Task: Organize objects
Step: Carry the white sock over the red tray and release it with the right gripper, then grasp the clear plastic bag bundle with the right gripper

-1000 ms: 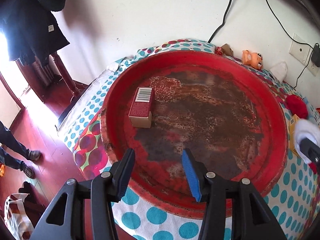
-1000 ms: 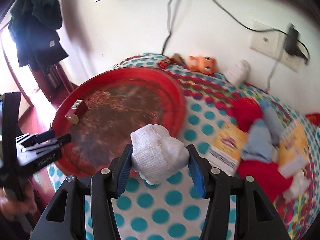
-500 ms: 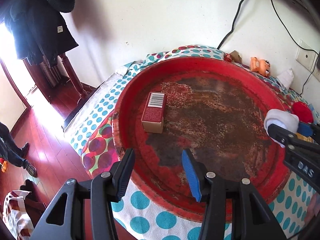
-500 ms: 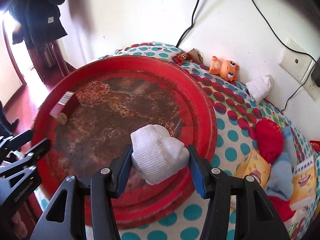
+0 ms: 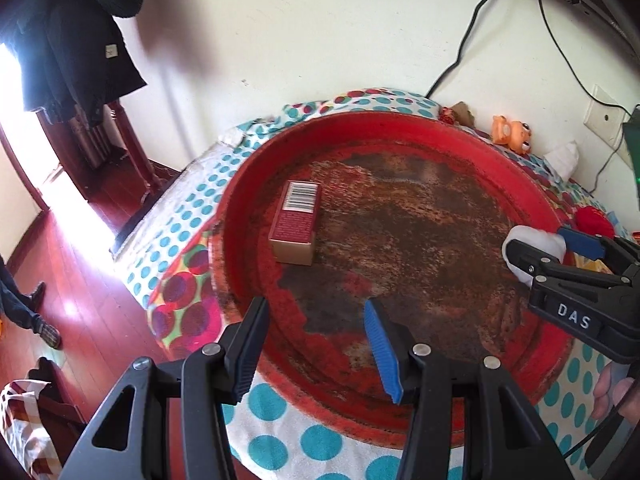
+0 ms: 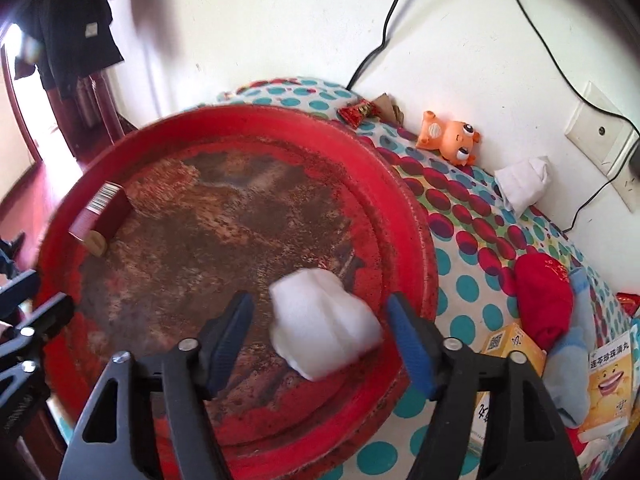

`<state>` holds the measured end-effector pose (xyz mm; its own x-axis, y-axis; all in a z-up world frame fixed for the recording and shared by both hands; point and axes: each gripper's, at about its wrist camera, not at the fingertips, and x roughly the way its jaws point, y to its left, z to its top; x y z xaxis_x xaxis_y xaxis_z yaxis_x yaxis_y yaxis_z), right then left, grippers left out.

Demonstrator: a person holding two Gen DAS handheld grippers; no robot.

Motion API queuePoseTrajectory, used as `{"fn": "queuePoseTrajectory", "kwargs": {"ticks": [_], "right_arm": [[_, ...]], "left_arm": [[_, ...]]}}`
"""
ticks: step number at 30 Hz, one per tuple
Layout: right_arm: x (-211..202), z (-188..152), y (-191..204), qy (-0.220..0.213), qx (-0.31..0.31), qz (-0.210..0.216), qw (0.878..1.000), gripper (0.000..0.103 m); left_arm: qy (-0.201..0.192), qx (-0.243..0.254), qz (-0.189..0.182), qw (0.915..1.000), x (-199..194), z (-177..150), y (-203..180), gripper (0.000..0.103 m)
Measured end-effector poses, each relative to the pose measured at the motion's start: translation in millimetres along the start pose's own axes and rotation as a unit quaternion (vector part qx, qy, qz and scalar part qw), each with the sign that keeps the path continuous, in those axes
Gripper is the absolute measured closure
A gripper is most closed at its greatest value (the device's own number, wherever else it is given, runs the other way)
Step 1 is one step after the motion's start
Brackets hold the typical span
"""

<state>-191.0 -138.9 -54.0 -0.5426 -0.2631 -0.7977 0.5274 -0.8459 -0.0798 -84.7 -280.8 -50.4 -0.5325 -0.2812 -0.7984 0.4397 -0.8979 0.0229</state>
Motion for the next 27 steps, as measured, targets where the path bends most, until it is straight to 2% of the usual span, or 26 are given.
{"fn": "queuePoseTrajectory", "kwargs": {"ticks": [4,9,12,16,22,25,27], "right_arm": [[-15,-7,-2,-0.015,0.009,0.002,1.000,0.031],[-48,-31,-19,-0.034,0.027,0.007,0.999,0.030],[-70,-53,-38,-0.042,0.030,-0.016,0.999,0.028],[-96,-91,-83,-0.041,0.061,-0.035,0.997,0.026],[-125,-147,-166,-0.041,0.152,-0.083,0.984,0.026],[-128,-167,-204,-0.032,0.190,-0.108,0.975,0.028],[-126,-175,-221,-0.027,0.202,-0.122,0.971,0.030]], "left_arm": [[-0.009,0.002,0.001,1.0000,-3,0,-2,0.053],[-0.008,0.004,-0.004,0.9999,-4,-1,-7,0.053],[-0.012,0.015,-0.008,0.9998,-6,-3,-14,0.053],[-0.020,0.041,-0.010,0.9989,-10,-6,-28,0.053],[-0.026,0.080,-0.026,0.9961,-15,-14,-53,0.052],[-0.023,0.103,-0.060,0.9926,-20,-20,-70,0.052],[-0.022,0.135,-0.086,0.9869,-25,-27,-89,0.052]]}}
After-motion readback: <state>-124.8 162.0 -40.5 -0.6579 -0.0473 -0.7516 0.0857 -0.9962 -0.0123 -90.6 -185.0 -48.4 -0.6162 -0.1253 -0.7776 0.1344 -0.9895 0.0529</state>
